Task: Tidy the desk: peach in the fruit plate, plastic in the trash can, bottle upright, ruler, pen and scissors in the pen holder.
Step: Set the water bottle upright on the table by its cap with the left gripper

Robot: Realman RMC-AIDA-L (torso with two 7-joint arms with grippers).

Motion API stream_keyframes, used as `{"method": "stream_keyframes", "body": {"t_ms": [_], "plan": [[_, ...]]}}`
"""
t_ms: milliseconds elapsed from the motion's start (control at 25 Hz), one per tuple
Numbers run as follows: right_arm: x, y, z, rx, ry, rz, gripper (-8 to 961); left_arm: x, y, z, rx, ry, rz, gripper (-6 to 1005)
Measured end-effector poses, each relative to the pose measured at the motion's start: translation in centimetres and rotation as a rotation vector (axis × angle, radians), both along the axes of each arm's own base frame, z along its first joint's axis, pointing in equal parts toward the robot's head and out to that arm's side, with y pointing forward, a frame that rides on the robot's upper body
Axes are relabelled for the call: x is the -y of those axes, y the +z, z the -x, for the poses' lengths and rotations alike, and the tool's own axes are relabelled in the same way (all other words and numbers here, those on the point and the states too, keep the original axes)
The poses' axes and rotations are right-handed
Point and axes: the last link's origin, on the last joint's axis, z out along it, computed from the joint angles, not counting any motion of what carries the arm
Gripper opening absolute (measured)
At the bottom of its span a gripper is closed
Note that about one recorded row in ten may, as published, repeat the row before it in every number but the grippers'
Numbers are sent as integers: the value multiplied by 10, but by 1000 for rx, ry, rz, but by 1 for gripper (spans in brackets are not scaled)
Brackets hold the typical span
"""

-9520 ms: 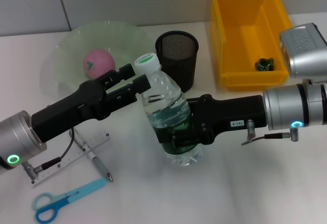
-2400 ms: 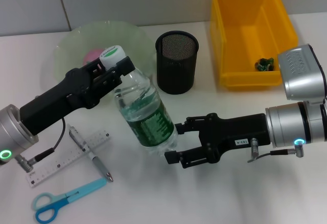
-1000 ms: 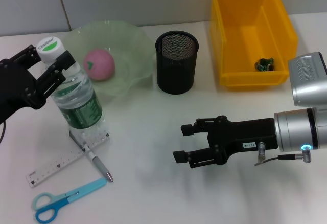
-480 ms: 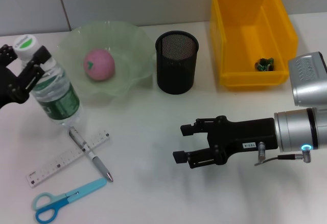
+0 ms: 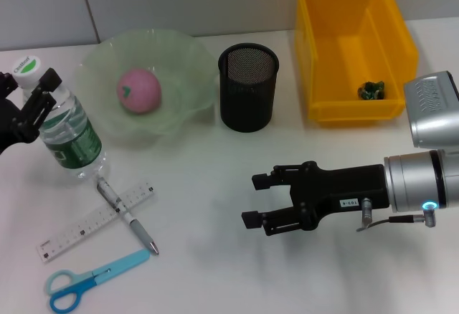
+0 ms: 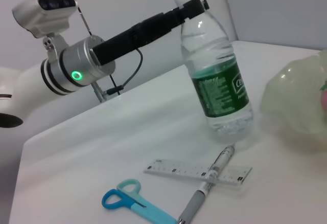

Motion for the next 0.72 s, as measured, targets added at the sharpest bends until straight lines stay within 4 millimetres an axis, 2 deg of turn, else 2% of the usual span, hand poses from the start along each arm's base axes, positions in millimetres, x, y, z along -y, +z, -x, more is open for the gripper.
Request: {"method": "stream_keyframes", "body": {"t_ms": [720], "plan": [[0, 4, -5, -32, 88, -156, 816, -5, -2, 3, -19, 34, -21, 443]]}}
